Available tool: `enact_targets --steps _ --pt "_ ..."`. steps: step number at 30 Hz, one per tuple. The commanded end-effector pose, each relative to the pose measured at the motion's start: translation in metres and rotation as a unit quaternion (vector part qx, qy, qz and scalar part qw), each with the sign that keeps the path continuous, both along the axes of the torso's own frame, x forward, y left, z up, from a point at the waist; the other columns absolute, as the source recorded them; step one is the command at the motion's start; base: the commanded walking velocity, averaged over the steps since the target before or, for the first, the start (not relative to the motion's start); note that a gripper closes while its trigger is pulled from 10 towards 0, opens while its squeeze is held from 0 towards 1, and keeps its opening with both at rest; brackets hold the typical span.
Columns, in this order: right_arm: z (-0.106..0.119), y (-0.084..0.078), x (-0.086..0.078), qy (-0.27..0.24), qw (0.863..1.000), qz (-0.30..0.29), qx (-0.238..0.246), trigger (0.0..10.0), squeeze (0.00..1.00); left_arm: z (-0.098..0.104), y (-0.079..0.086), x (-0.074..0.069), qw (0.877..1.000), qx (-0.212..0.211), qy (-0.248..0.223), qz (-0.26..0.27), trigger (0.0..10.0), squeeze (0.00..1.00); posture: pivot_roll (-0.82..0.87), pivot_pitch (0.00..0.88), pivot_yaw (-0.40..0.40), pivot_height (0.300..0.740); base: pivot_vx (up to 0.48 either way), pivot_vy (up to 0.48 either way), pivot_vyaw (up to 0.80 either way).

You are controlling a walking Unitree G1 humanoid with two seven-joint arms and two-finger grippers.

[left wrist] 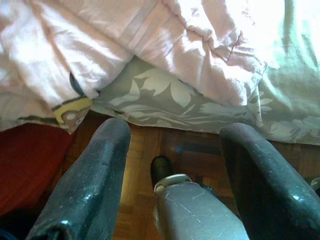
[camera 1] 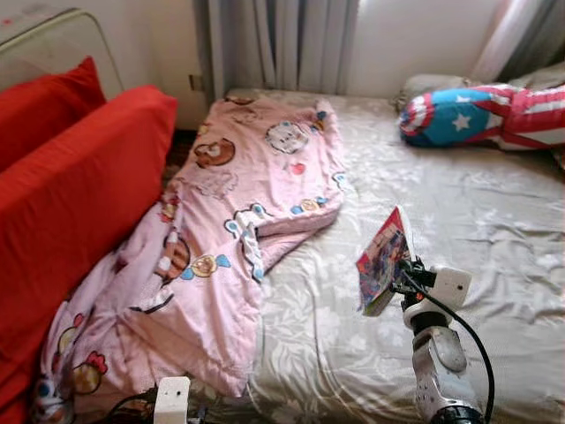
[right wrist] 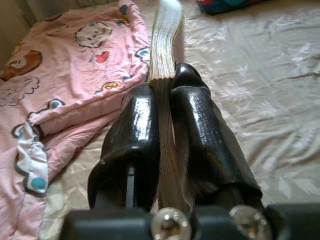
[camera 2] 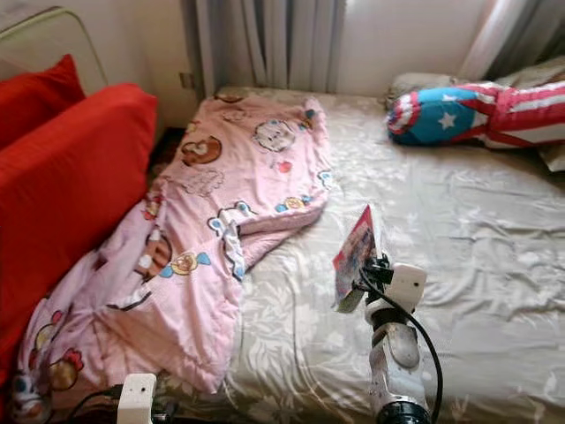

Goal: Clean up the room

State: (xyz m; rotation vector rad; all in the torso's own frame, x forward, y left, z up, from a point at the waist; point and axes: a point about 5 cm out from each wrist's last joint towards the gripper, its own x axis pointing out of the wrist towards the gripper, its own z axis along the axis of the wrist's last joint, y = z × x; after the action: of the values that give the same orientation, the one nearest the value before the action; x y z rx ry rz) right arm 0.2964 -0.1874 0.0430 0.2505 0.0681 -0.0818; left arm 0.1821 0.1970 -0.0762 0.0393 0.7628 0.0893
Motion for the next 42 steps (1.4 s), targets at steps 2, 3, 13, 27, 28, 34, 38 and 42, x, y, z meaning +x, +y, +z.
enact_targets --steps 2,3,13,27,28,34,38,42 --pt "0.0059 0.0004 0.0027 -0.014 1.000 0.000 -0.005 10.0 0.00 -0.0037 -0.0003 -0.0065 1.000 -0.001 0.013 0.004 10.0 0.00 -0.07 0.125 -0.065 0.740 0.000 -0.144 -0.70" --pt "0.0058 0.0009 0.0025 -0.014 1.000 0.000 -0.005 10.0 0.00 -0.0036 0.0000 -0.0064 1.000 -0.001 0.013 0.005 10.0 0.00 -0.07 0.130 -0.063 0.740 0.000 -0.296 -0.69" --pt "0.0080 -0.0020 0.0015 -0.024 1.000 -0.012 -0.013 10.0 0.00 -0.0041 0.0047 -0.0097 1.000 0.002 0.014 0.011 10.0 0.00 -0.07 0.136 -0.061 0.740 0.000 -0.295 -0.21" --pt "0.0090 0.0012 0.0041 -0.023 1.000 -0.010 -0.013 10.0 0.00 -0.0055 0.0050 -0.0124 1.000 0.002 0.018 0.014 10.0 0.00 -0.07 0.138 -0.063 0.740 0.000 -0.316 -0.20" --pt "0.0090 0.0014 0.0041 -0.024 1.000 -0.009 -0.014 10.0 0.00 -0.0055 0.0049 -0.0124 1.000 0.002 0.018 0.014 10.0 0.00 -0.07 0.138 -0.063 0.740 0.000 -0.330 0.00" --pt "0.0090 0.0030 0.0044 -0.023 1.000 -0.006 -0.016 10.0 0.00 -0.0054 0.0054 -0.0124 1.000 0.002 0.018 0.014 10.0 0.00 -0.07 0.140 -0.063 0.740 0.000 -0.327 0.00" --pt "0.0088 0.0044 0.0045 -0.023 1.000 -0.003 -0.016 10.0 0.00 -0.0056 0.0058 -0.0128 1.000 0.002 0.020 0.015 10.0 0.00 -0.07 0.141 -0.060 0.740 0.000 -0.336 0.00" --pt "0.0075 0.0055 0.0041 -0.020 1.000 -0.001 -0.016 10.0 0.00 -0.0058 0.0058 -0.0131 1.000 0.003 0.021 0.014 10.0 0.00 -0.07 0.142 -0.058 0.740 0.000 -0.340 0.00"
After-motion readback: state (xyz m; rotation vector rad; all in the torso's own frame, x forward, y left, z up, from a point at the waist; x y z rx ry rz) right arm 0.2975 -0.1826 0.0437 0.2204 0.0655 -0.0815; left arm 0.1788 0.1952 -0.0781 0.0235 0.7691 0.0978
